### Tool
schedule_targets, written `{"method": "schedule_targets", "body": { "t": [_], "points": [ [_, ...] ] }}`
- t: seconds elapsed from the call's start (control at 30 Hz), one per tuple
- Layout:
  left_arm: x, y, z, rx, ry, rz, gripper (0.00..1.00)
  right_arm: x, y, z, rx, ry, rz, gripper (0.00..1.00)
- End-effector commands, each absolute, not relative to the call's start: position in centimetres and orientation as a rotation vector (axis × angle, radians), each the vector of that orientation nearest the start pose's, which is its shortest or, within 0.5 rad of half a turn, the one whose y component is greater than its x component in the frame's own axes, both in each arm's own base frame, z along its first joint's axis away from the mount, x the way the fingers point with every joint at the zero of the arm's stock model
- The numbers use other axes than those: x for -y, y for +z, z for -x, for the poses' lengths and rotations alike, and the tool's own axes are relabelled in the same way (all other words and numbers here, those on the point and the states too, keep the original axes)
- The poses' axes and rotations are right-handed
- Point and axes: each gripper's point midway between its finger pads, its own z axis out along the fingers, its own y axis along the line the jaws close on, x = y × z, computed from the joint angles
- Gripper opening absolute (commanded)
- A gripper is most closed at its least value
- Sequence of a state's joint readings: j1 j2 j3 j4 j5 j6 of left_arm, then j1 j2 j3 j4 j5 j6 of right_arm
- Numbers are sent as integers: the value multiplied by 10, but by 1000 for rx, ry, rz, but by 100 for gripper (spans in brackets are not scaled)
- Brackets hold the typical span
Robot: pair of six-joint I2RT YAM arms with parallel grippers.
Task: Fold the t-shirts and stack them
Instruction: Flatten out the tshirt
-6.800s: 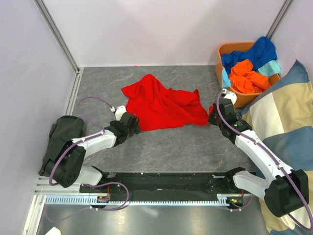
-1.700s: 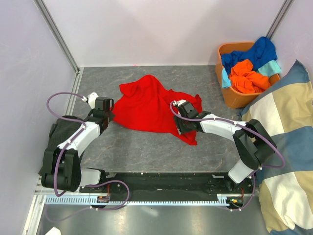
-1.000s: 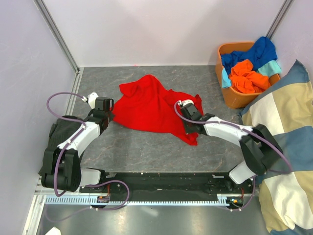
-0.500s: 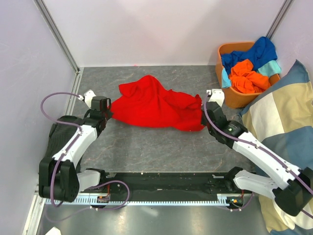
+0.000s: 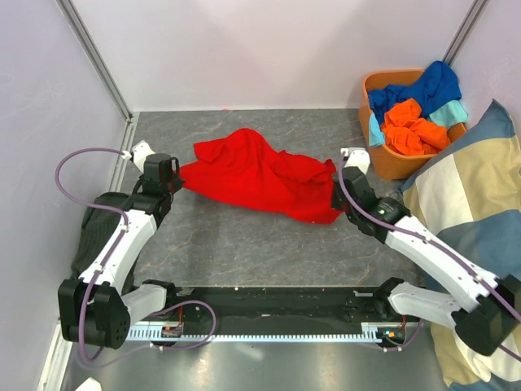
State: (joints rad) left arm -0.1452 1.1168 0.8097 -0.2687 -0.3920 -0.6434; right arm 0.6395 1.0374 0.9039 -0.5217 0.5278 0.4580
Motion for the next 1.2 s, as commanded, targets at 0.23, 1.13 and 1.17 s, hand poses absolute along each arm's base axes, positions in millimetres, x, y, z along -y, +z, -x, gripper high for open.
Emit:
{"method": "schedule_targets", "body": {
  "t": [0.23, 1.13, 1.17],
  "points": [
    [-3, 178, -344, -1954, -2, 717, 2, -199, 136, -292, -2300, 318, 155, 44],
    [-1, 168, -383, -1974, -11, 738, 2, -129, 87, -214, -2428, 224, -247, 66],
    [-1, 167, -390, -1977, -10, 744, 2, -127, 81, -209, -2437, 227, -256, 66]
  ]
}}
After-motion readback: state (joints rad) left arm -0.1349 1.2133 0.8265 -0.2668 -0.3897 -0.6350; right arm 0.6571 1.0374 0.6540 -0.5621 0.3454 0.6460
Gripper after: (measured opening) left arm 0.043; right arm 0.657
